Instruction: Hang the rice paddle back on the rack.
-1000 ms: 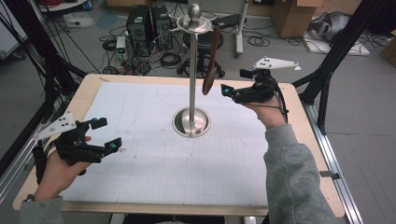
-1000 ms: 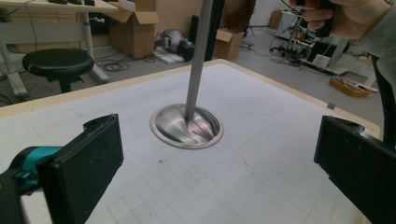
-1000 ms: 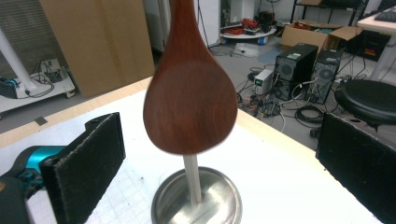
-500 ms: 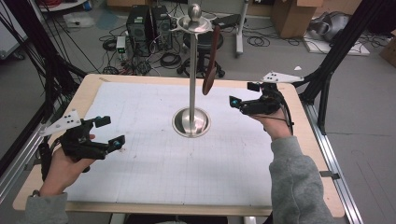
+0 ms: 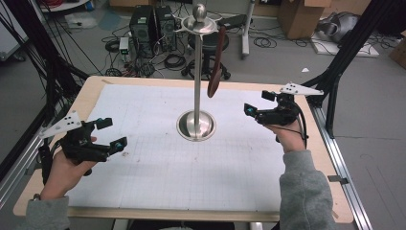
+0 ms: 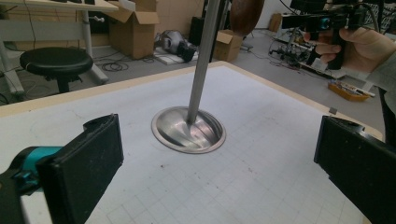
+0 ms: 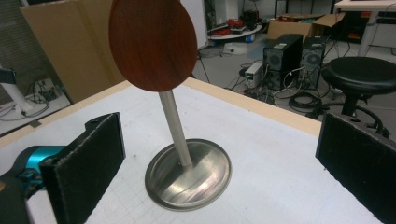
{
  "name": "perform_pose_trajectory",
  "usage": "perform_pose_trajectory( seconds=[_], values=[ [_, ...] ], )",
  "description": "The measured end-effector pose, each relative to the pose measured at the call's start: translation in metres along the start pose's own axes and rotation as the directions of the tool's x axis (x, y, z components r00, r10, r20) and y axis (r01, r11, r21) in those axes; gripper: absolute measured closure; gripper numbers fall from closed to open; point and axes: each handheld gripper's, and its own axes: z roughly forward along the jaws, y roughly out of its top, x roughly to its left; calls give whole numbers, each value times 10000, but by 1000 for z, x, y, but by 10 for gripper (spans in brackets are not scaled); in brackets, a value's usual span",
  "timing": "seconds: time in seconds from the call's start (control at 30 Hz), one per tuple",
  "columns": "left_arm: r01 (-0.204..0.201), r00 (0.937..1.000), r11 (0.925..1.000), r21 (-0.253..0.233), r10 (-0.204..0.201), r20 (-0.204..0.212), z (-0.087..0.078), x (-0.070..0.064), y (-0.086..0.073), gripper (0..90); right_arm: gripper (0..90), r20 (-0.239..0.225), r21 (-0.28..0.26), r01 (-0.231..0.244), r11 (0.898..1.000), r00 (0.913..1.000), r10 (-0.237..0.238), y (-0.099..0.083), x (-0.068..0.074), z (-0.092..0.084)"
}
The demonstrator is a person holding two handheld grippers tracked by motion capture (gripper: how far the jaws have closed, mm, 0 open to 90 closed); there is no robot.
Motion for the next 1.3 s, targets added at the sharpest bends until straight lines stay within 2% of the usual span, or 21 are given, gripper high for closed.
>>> perform_pose_trajectory(
  seconds=[0.27, 0.4, 0.57, 0.83, 1.03, 1.13, 1.3],
  values=[
    [-15, 10000, 10000, 56, 15, -13, 1, 0, 0, 18, 0, 115, 292, 78, 9995, 9999, -81, -19, -1, -13],
    [8, 10000, 10000, 64, -7, -16, 1, 0, -1, 18, 0, -11, 454, 309, 9985, 9995, -309, -29, 1, -18],
    [-4, 10000, 9999, 104, 5, -37, 2, 0, -2, 18, 0, -247, 735, 323, 9968, 9992, -305, -41, 3, -24],
    [50, 10000, 9999, 102, -49, -58, 3, 1, -3, 18, 0, -134, 595, 319, 9977, 9994, -312, -57, 6, -33],
    [41, 10000, 9999, 120, -40, -89, 2, 2, -3, 18, 0, -95, 401, 226, 9989, 9997, -222, -63, 9, -42],
    [84, 9999, 9999, 61, -84, -125, 1, 3, -3, 18, 1, -78, 269, 335, 9991, 9994, -333, -65, 13, -46],
    [93, 9999, 9999, 44, -93, 75, 1, 4, -5, 18, 1, -74, 179, 325, 9993, 9994, -323, -67, 14, -50]
  ],
)
